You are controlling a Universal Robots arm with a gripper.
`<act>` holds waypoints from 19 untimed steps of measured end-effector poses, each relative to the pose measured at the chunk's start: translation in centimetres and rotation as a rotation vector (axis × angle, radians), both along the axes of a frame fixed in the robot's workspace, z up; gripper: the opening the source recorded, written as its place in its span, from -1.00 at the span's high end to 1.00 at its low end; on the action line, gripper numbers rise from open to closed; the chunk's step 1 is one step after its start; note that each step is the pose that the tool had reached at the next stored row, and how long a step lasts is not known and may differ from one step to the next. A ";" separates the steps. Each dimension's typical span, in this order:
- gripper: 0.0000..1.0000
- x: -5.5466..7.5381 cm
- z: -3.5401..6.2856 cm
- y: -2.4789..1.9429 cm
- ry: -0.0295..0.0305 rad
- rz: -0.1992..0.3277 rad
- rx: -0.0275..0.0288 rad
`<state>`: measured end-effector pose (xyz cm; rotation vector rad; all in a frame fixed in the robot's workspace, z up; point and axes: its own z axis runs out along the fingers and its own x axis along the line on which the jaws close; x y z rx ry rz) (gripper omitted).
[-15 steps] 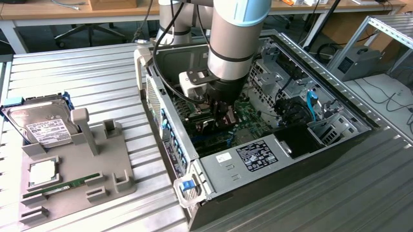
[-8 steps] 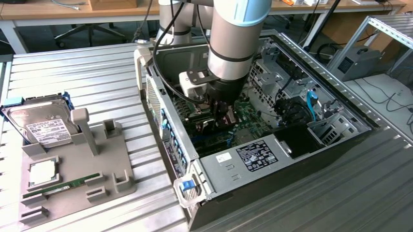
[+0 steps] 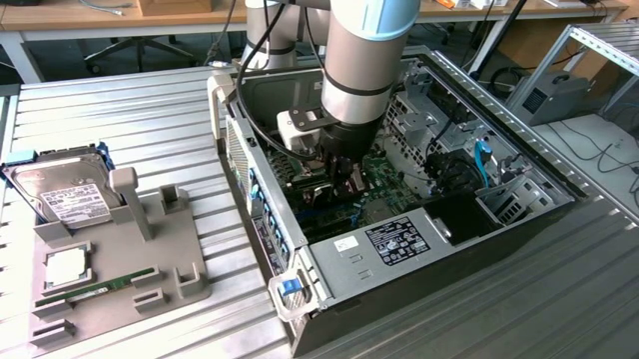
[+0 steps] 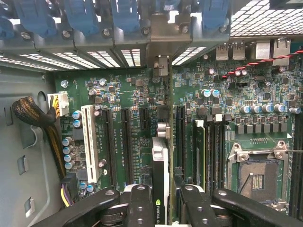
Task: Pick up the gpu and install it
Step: 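Insert the gpu into the slot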
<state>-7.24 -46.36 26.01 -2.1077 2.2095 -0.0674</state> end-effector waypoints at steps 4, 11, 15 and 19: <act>0.44 0.0 0.00 0.00 0.0000 0.000 0.0000; 0.31 0.0 0.92 0.06 0.0001 0.000 -0.0005; 0.31 0.0 1.57 0.20 -0.0001 0.000 -0.0054; 0.31 0.0 1.57 0.19 0.0000 0.000 -0.0058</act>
